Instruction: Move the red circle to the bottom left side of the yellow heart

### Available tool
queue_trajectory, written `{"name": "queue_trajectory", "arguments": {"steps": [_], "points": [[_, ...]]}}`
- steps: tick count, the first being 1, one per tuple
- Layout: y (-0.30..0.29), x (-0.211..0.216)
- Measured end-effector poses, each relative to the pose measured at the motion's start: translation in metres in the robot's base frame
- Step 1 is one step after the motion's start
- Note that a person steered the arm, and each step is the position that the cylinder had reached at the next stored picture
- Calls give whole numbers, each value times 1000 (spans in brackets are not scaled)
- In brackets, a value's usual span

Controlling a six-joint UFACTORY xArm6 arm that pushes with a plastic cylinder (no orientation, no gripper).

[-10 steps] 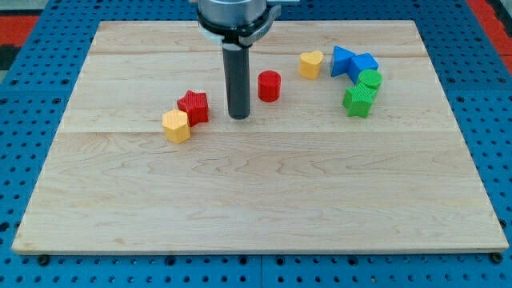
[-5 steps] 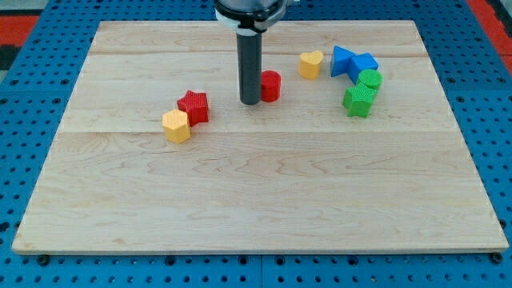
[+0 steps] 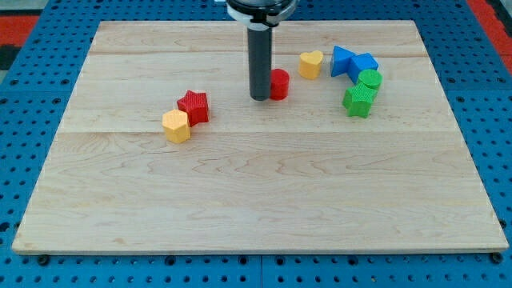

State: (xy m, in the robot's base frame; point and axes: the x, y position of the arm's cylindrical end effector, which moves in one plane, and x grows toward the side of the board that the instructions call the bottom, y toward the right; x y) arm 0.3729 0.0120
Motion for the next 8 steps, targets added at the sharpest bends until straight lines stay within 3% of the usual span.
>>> {"name": "queue_trajectory", "arguments": {"steps": [2,8], "points": [[27,-2],[38,7]]}}
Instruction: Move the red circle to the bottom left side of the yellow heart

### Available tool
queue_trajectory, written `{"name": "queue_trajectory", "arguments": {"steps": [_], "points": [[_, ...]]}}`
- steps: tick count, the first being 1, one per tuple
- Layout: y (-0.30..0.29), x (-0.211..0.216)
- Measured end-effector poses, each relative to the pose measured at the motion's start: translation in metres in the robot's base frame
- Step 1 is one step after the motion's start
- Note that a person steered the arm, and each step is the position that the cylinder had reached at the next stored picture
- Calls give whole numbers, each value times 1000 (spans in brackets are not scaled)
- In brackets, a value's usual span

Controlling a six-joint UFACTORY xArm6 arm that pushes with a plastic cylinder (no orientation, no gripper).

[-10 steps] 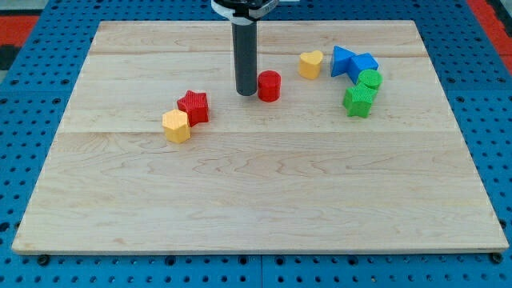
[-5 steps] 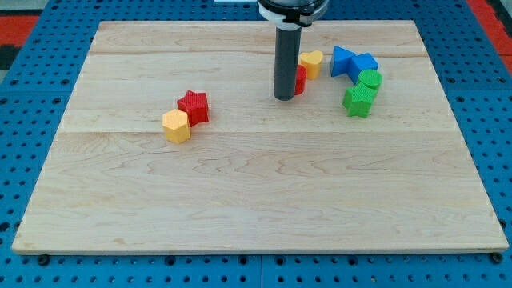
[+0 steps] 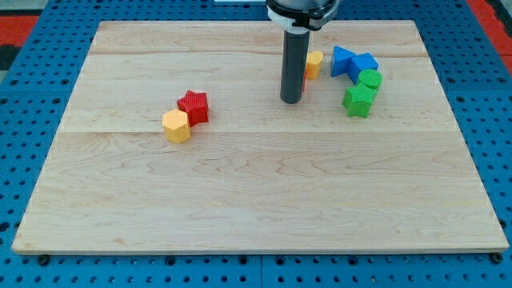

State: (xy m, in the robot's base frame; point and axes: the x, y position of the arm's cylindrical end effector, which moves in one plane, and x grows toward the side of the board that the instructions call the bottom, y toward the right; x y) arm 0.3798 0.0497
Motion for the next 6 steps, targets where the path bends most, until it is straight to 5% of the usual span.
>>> {"name": "queue_trajectory", "arguments": {"steps": [6], "points": [[-16,-35]]}}
